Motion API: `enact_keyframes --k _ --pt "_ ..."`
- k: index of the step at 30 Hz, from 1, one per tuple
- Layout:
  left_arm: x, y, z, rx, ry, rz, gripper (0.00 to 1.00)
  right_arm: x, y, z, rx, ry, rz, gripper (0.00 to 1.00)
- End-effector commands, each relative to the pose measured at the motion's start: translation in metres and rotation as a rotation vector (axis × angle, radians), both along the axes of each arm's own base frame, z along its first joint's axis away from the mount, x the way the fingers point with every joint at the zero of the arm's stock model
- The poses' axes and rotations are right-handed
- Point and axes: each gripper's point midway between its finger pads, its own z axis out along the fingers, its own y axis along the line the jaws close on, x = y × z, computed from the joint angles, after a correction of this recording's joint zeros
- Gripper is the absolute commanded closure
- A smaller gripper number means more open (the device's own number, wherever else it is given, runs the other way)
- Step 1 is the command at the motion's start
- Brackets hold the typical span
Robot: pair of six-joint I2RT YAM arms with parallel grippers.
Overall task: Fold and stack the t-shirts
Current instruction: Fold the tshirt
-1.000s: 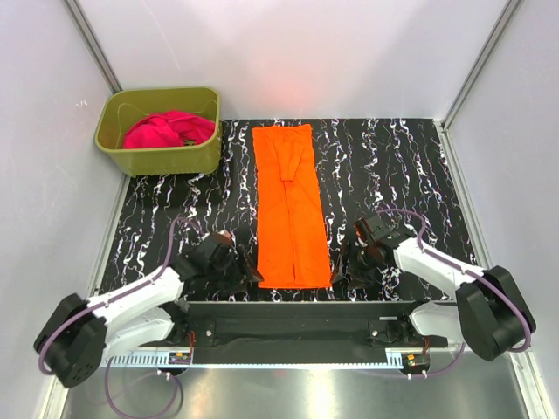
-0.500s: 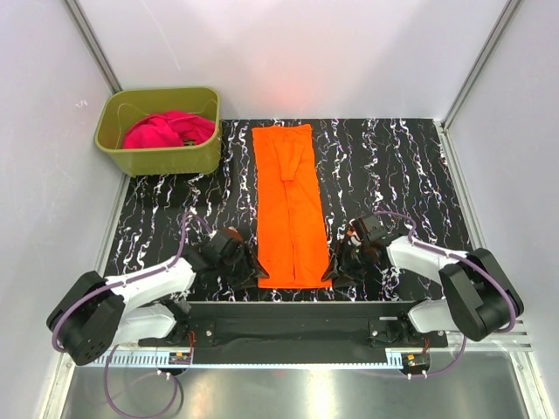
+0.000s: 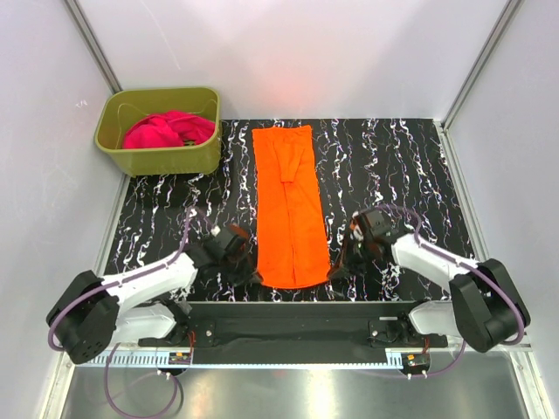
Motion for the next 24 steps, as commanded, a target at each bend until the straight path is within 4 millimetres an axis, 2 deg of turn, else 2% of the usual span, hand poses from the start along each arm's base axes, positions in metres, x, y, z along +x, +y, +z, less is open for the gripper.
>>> enact_keyframes --k 1,2,3,4,5,6,7,8,9,10,11,12,13,15,16,18,19,24 --pt "0.055 -0.021 0.075 -0.047 -0.193 0.051 1.00 0.066 0.012 0.060 0.035 -0.173 -0.049 1.00" --pt "0.072 -0.013 0.076 -0.009 -0.201 0.064 1.00 0.075 0.009 0.064 0.011 -0.178 -0.038 1.00" --pt "0.086 -0.012 0.085 -0.005 -0.218 0.073 1.00 0.092 0.004 0.070 0.010 -0.183 -0.064 1.00" --pt "0.106 -0.015 0.104 -0.028 -0.252 0.072 1.00 0.116 0.007 0.078 0.013 -0.189 -0.066 1.00" --pt "0.130 -0.003 0.098 0.012 -0.251 0.092 1.00 0.129 0.009 0.080 0.020 -0.198 -0.054 1.00" --pt "0.144 0.001 0.099 0.018 -0.253 0.099 1.00 0.142 0.009 0.081 0.017 -0.205 -0.054 1.00" --pt "0.155 0.000 0.101 0.000 -0.239 0.087 1.00 0.168 0.009 0.082 0.012 -0.213 -0.066 1.00" --pt "0.185 0.004 0.101 0.010 -0.241 0.092 1.00 0.180 0.009 0.083 0.014 -0.221 -0.064 1.00" --pt "0.198 0.004 0.101 0.008 -0.243 0.086 1.00 0.193 0.010 0.083 0.019 -0.222 -0.066 1.00" --pt "0.211 0.001 0.103 -0.006 -0.241 0.069 1.00 0.215 0.013 0.083 0.027 -0.230 -0.065 1.00" --pt "0.235 0.003 0.118 -0.010 -0.288 0.068 1.00 0.227 0.011 0.083 0.028 -0.228 -0.073 1.00" --pt "0.247 0.001 0.102 0.005 -0.254 0.065 1.00 0.239 0.011 0.083 0.029 -0.233 -0.076 1.00" --pt "0.254 0.000 0.100 -0.009 -0.241 0.059 1.00 0.258 0.014 0.083 0.037 -0.242 -0.076 1.00" --pt "0.277 0.000 0.092 -0.019 -0.224 0.070 1.00 0.274 0.014 0.081 0.064 -0.225 -0.072 1.00" --pt "0.282 0.002 0.089 -0.025 -0.215 0.072 1.00 0.286 0.016 0.078 0.063 -0.214 -0.069 1.00" --pt "0.295 0.003 0.088 -0.030 -0.217 0.076 1.00 0.297 0.014 0.075 0.056 -0.214 -0.064 1.00" --pt "0.297 0.003 0.078 -0.036 -0.193 0.075 1.00 0.305 0.014 0.070 0.061 -0.208 -0.065 1.00" --pt "0.311 0.011 0.072 -0.028 -0.194 0.084 1.00 0.314 0.024 0.060 0.125 -0.175 -0.035 1.00"
